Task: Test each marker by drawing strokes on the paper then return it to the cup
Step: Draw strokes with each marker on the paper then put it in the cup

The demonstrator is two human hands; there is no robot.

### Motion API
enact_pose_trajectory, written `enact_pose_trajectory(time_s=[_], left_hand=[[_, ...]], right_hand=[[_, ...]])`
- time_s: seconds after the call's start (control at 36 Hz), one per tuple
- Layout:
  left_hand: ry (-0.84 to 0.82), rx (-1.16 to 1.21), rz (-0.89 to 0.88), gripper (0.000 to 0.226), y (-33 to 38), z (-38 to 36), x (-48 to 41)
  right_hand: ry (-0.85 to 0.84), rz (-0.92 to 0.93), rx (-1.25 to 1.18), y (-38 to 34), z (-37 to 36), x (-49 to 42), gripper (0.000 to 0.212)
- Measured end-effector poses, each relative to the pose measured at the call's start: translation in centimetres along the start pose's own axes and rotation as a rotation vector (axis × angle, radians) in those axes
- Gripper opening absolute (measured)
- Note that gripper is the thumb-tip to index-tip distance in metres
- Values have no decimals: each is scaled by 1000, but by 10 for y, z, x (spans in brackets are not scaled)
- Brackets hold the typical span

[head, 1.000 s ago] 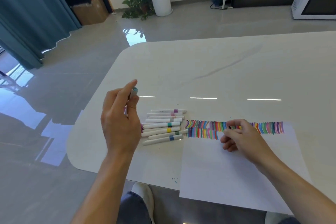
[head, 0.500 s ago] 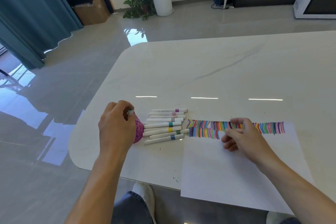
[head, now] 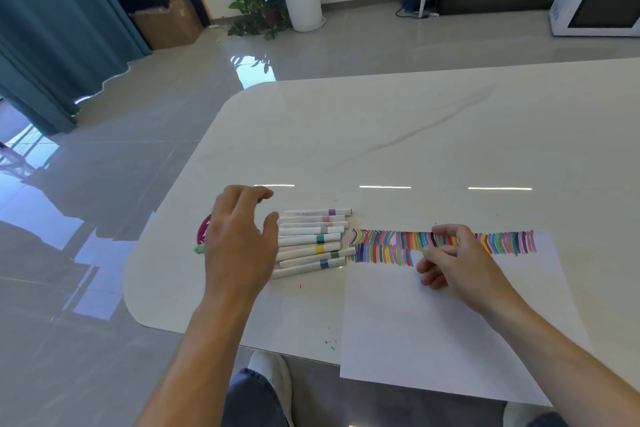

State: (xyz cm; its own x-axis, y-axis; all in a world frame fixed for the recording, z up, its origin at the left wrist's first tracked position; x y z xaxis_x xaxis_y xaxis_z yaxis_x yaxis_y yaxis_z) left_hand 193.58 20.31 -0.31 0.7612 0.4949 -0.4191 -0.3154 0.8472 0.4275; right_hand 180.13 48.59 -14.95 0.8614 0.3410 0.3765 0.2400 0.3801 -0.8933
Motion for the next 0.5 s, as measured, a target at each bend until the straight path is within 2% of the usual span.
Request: enact_pose_trajectory(time_s=[0.08, 0.19, 0.28, 0.5], left_hand=[[-96, 51, -84, 27, 17, -16, 4], [-423, 40, -104, 13, 25, -64, 17], [-590, -17, -108, 10, 26, -91, 29], [-654, -116, -143, 17, 23, -115, 40]], right_hand=[[-5, -3, -6, 0, 0, 0, 33], [-4, -7, -14, 1, 0, -1, 33], [-6, -11, -19, 2, 0, -1, 33], [-8, -17, -23, 3, -1, -1, 33]])
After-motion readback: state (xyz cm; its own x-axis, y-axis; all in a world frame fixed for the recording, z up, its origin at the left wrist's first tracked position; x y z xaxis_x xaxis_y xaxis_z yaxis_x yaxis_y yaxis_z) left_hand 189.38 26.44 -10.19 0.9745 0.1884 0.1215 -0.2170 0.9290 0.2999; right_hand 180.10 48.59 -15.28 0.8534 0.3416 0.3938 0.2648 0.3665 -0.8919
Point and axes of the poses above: each hand's wrist, its own x-axis away from the middle knuckle, its own z-axis out of the back of the hand, y = z × x, the point moved 9 cm from there along -x, towards the middle knuckle, and after that the axes turned 2 degrees about -y, right-handed, at the moved point
